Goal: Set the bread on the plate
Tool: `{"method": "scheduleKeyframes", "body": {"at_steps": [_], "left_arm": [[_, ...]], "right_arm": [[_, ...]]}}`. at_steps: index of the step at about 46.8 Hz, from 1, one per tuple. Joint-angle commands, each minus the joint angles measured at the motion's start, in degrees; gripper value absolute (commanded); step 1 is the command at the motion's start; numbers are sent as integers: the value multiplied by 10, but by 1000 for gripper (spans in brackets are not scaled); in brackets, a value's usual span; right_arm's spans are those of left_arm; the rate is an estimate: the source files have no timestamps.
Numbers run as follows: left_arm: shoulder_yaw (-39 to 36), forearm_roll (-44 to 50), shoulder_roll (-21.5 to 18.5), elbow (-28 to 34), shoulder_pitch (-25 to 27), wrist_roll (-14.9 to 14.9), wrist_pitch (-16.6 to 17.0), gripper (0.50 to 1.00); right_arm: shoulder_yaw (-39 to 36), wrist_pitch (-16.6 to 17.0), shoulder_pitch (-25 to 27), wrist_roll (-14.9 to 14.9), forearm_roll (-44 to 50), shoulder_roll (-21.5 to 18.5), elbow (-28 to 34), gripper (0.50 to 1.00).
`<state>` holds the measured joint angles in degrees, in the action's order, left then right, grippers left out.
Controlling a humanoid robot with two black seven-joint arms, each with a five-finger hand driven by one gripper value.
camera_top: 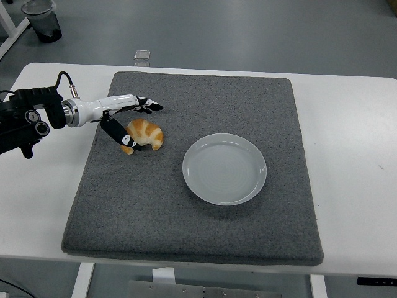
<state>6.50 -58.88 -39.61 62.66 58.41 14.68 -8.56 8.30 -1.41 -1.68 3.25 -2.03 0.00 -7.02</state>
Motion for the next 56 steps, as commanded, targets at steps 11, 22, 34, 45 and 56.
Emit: {"method": "scheduleKeyframes", "body": {"at_steps": [11, 22, 34, 45, 56], "left_arm": [[-3, -57, 17, 1, -1, -1, 36, 943], [-17, -70, 19, 1, 0, -1, 44, 904], [-24, -94, 24, 1, -3, -1, 71, 864], [-26, -111, 25, 1, -1, -1, 72, 816], [-26, -142, 25, 1, -2, -1, 92, 696]], "right_arm": [[0, 0, 0, 0, 0, 0, 0, 930], [0, 0, -1, 0, 0, 0, 0, 932], [0, 0, 0, 0, 0, 0, 0, 930], [0, 0, 0, 0, 0, 0, 0, 930], [0, 0, -1, 0, 0, 0, 0, 932]]}}
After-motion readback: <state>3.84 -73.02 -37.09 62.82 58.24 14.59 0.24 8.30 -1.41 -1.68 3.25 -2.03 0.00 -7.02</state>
